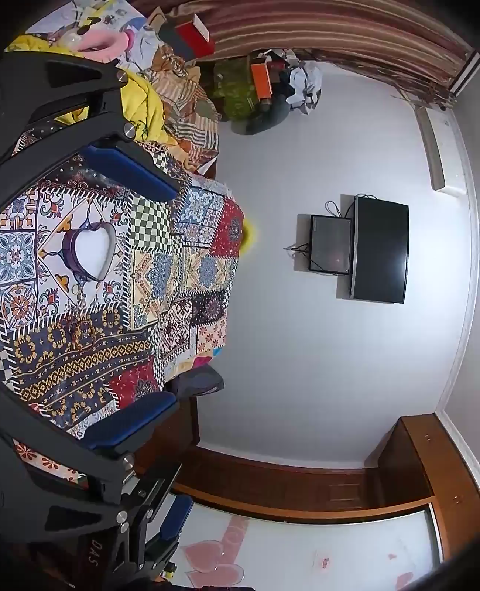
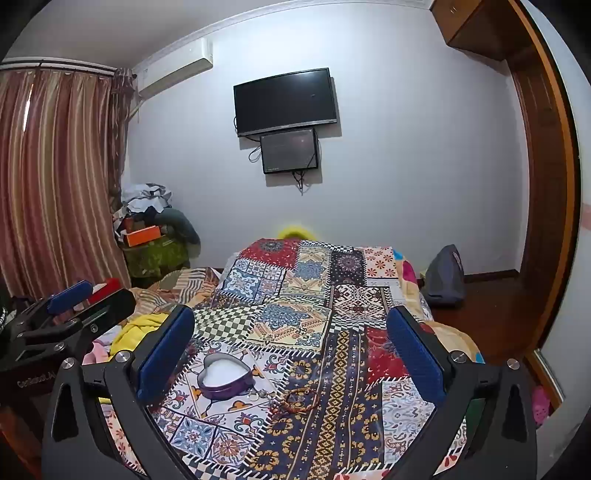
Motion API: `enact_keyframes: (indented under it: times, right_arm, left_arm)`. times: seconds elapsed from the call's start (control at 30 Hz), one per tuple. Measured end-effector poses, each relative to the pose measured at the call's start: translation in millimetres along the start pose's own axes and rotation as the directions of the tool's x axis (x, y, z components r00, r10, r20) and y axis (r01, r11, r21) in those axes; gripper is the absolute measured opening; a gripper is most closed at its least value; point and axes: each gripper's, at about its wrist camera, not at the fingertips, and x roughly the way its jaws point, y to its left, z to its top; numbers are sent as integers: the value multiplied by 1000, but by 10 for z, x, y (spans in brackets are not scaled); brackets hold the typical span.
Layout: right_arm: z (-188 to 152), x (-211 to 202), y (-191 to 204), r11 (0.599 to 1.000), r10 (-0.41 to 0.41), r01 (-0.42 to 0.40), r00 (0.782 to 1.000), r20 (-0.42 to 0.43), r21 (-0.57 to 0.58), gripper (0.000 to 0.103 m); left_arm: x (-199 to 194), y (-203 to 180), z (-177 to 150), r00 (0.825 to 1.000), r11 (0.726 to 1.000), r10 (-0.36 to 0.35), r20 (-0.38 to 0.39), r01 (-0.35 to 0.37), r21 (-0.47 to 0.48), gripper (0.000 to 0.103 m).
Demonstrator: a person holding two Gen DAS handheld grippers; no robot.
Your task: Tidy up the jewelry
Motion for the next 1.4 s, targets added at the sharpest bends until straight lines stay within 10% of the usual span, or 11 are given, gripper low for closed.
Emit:
enact_keyframes:
  times: [1.4]
  right_arm:
    - [-59, -1, 51, 1000, 8, -8, 1000, 3, 8, 103]
  left_arm:
    - [-28, 3, 16, 1000, 1000, 12, -4, -12, 3, 103]
